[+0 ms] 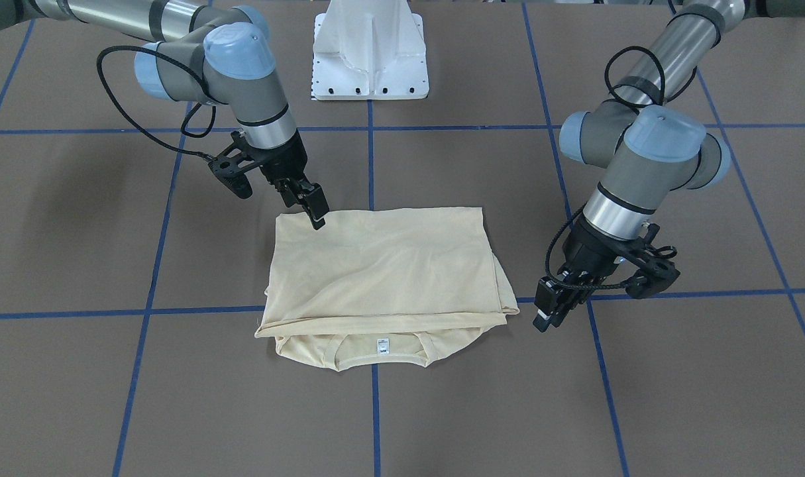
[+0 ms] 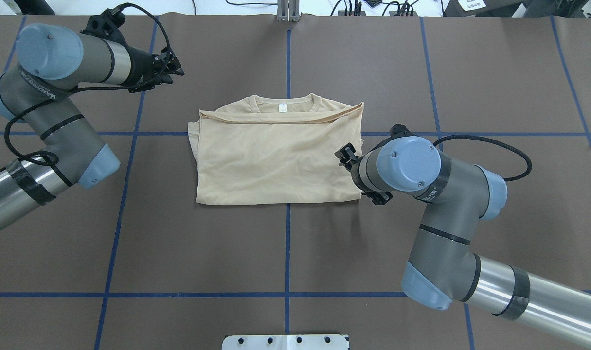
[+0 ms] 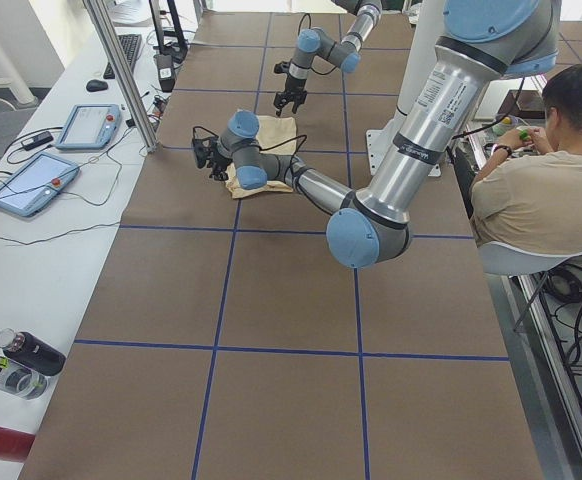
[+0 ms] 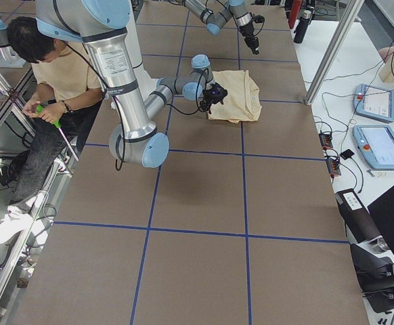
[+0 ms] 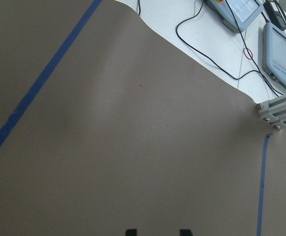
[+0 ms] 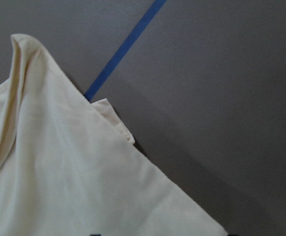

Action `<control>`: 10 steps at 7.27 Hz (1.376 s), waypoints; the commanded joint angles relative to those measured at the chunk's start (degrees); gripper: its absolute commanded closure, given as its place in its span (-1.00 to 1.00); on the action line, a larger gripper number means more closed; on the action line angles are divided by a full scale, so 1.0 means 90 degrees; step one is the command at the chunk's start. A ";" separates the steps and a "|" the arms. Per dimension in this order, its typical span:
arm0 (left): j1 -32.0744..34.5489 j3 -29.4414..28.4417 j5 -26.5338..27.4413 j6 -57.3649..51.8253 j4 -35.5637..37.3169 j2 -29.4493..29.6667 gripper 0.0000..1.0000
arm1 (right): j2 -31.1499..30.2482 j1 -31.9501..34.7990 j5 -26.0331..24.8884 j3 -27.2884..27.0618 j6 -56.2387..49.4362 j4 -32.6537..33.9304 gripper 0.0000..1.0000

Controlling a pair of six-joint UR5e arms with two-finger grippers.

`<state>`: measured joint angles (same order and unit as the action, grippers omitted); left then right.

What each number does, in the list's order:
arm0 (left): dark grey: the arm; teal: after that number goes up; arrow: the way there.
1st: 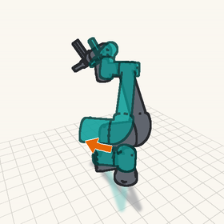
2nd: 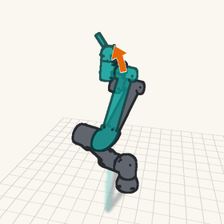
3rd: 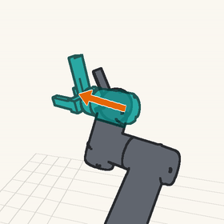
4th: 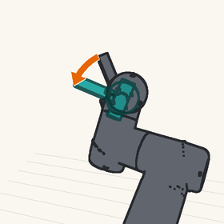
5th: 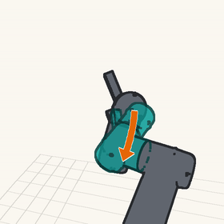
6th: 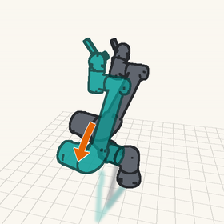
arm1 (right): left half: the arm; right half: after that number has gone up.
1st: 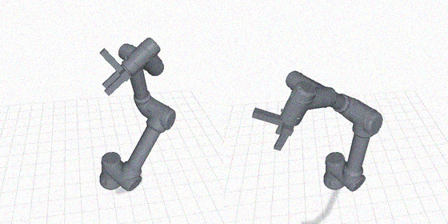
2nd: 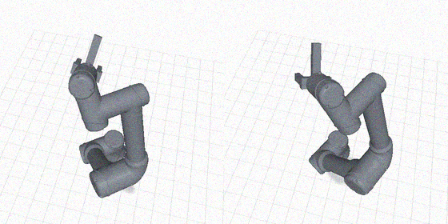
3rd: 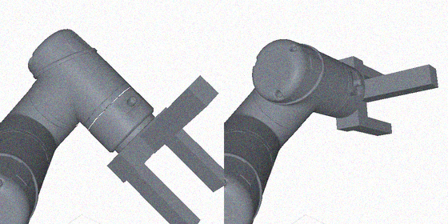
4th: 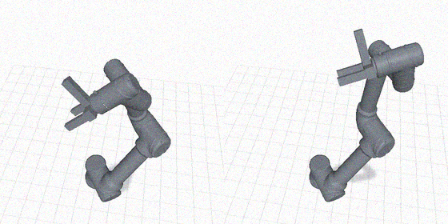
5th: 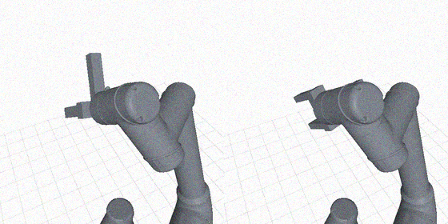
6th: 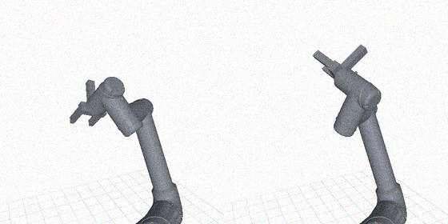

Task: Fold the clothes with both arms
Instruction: 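Move the right gripper to the shirt corner nearest it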

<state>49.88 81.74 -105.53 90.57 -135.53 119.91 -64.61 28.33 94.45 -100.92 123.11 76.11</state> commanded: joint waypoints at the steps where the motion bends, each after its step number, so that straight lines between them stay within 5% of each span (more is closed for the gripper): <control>1: -0.0005 0.0000 -0.0003 0.0024 0.0000 0.0007 0.16 | -0.0116 -0.0197 -0.0152 0.0070 0.0218 -0.0010 -0.75; 5: 0.0005 0.0000 -0.0003 0.0024 -0.0029 -0.0003 0.14 | -0.0165 -0.0481 -0.0465 0.0128 0.0286 0.0000 -0.66; 6: 0.0005 -0.0009 0.0007 0.0024 -0.0048 -0.0013 0.14 | -0.0155 -0.0491 -0.0475 0.0119 0.0296 0.0010 -0.48; 7: 0.0005 -0.0010 -0.0002 0.0024 -0.0058 -0.0013 0.14 | -0.0145 -0.0482 -0.0475 0.0119 0.0315 0.0010 0.48; 8: 0.0005 -0.0010 0.0007 0.0024 -0.0058 -0.0022 0.13 | -0.0145 -0.0453 -0.0475 0.0119 0.0315 0.0010 0.99; 10: 0.0005 -0.0010 0.0007 0.0015 -0.0068 -0.0042 0.13 | -0.0116 -0.0346 -0.0446 0.0071 0.0315 0.0029 1.00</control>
<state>49.90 81.65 -105.48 90.77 -136.07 119.64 -65.78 24.63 90.27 -99.97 125.94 76.24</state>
